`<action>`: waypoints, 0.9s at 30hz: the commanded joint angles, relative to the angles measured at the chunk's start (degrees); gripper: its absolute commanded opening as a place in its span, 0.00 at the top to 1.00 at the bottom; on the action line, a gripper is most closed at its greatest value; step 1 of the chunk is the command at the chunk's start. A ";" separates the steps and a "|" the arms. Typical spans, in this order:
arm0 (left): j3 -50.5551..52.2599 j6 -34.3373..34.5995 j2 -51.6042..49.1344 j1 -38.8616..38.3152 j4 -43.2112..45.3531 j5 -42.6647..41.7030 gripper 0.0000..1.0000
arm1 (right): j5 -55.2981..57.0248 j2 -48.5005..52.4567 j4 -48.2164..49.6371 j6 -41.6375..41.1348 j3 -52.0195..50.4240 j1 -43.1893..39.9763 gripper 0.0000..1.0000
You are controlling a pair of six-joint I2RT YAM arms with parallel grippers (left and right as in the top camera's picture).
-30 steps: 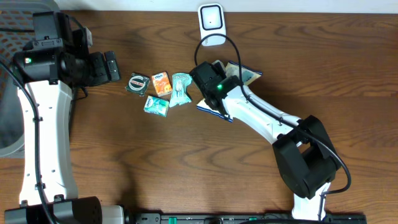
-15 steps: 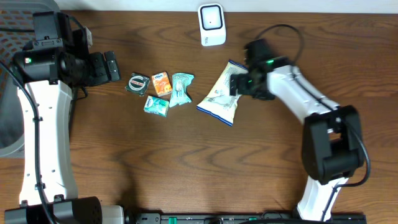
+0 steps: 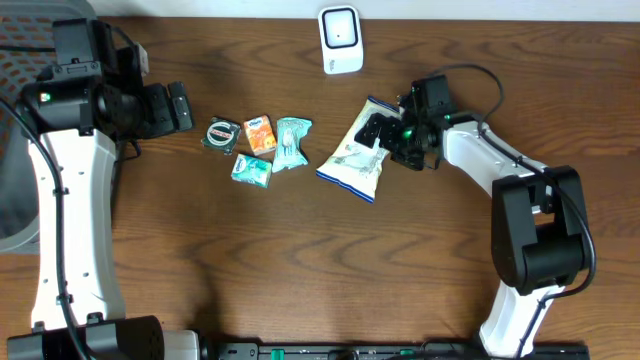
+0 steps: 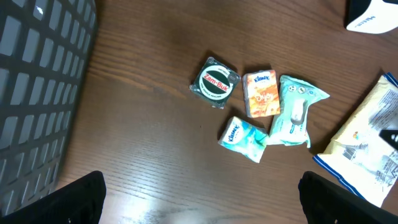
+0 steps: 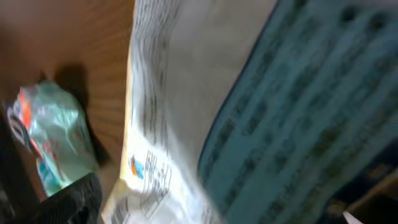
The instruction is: Scan the item barcode
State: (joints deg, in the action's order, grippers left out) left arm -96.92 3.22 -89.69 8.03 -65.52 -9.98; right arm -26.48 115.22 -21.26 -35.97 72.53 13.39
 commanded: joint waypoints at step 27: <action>0.15 0.50 -0.20 0.02 -0.02 0.13 0.02 | 64.17 -12.74 -15.39 36.11 9.14 7.78 0.99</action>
State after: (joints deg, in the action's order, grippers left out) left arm -96.92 3.22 -89.69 8.03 -65.49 -9.98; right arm 11.31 104.29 -36.21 -12.91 80.16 17.47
